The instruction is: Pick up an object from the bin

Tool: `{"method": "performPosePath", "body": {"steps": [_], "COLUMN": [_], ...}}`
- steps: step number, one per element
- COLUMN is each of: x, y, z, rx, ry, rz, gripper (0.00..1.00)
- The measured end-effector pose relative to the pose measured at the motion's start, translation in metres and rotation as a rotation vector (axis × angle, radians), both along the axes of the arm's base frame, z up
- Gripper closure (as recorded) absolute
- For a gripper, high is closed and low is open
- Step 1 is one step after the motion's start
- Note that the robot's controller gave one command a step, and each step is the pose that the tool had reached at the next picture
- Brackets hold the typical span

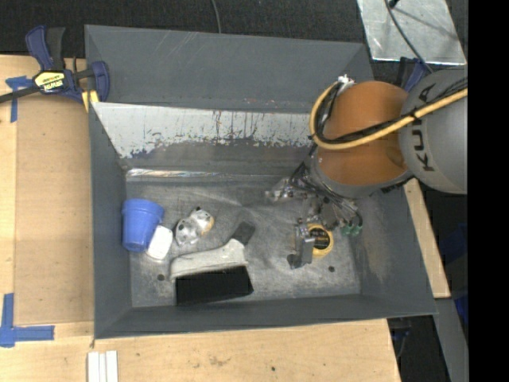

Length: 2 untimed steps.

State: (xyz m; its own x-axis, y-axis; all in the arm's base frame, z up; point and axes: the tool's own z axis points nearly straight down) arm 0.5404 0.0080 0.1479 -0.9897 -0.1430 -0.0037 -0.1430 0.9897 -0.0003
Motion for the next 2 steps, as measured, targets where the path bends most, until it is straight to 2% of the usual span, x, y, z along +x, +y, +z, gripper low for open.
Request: {"method": "performPosePath", "body": {"steps": [1, 2], "x": [0.032, 0.033], "y": [0.032, 0.069], "z": [-0.043, -0.073], "rx": [-0.001, 0.002], "ry": [-0.012, -0.017], "rz": [0.015, 0.170], "gripper": [0.00, 1.00]}}
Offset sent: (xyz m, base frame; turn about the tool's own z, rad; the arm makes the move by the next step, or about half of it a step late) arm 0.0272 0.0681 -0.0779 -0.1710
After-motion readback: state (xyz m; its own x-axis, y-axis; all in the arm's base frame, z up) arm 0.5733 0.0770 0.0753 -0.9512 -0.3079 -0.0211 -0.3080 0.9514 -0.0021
